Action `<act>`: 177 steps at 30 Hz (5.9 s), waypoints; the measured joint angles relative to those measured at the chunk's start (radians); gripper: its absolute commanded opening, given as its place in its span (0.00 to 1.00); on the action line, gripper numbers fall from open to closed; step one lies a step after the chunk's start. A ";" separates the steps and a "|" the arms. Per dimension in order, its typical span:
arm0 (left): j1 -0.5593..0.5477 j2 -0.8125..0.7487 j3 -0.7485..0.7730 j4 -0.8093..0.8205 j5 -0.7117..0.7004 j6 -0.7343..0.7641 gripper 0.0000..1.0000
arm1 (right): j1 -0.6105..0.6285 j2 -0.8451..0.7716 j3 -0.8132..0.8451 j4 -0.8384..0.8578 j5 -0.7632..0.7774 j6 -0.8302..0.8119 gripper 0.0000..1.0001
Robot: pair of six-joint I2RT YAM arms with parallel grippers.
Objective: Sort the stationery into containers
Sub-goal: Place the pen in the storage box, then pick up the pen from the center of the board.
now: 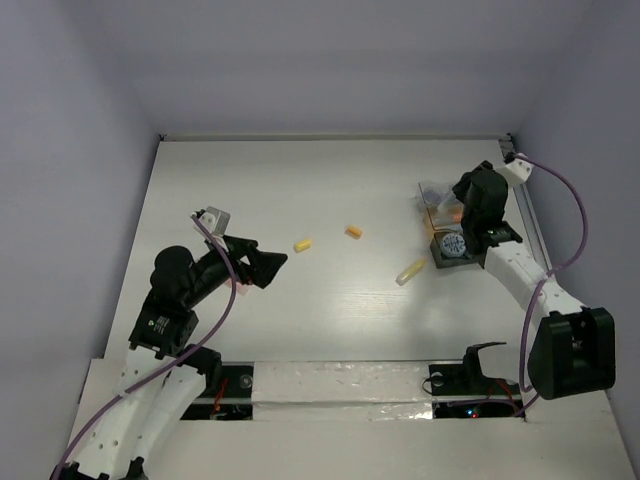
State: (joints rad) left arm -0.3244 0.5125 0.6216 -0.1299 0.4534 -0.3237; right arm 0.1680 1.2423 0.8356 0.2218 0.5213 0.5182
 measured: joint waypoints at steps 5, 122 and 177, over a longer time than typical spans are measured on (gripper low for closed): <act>-0.021 -0.002 0.000 0.000 0.002 0.000 0.99 | -0.090 0.068 -0.001 -0.006 0.014 -0.027 0.00; -0.034 0.117 0.000 0.031 0.085 -0.004 0.69 | 0.489 0.200 0.007 -0.456 -0.273 0.000 0.14; -0.049 0.080 0.000 -0.032 -0.021 -0.014 0.00 | 0.956 0.251 0.196 0.151 -0.284 0.142 0.47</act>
State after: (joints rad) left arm -0.3737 0.5930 0.6212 -0.1623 0.4320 -0.3382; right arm 1.1244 1.4937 1.0313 0.3725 0.2375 0.6598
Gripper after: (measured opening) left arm 0.149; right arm 0.412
